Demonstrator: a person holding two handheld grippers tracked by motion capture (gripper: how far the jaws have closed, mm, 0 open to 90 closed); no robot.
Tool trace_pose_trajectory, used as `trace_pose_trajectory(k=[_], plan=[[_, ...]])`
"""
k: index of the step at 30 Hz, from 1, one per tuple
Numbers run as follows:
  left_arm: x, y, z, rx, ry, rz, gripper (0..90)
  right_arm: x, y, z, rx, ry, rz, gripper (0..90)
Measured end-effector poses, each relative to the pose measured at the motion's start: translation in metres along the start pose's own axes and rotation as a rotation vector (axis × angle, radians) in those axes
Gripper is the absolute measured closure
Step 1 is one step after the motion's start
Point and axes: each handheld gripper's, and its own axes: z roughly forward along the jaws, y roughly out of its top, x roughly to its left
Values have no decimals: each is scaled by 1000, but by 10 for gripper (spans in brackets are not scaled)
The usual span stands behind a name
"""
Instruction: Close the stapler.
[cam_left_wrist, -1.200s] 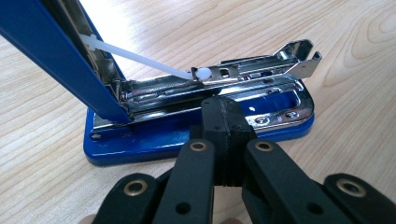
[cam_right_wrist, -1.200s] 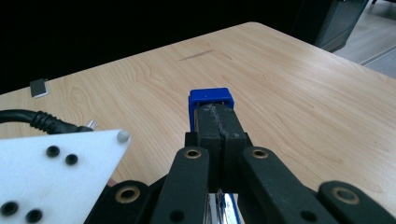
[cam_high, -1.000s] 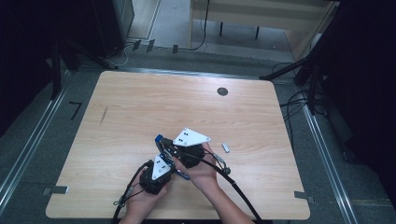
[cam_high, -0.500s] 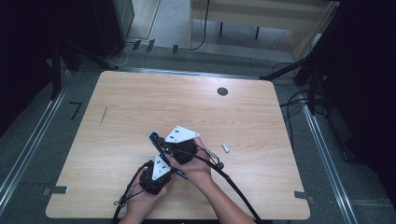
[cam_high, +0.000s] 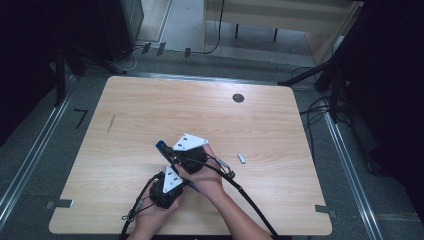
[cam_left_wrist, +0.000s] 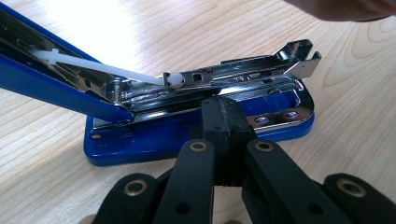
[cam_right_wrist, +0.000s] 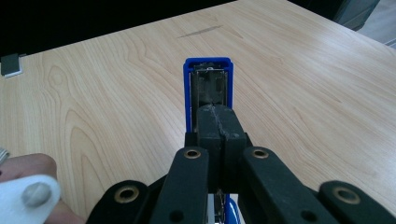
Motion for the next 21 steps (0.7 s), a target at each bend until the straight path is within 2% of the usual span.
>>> trace_pose_trajectory(k=[15,21], plan=[[0,0,0,1,-3,-2,900,-3,-3,12,32,16,5,900],[0,0,0,0,-3,-5,900,-2,-7,20,61,12,-3,900]])
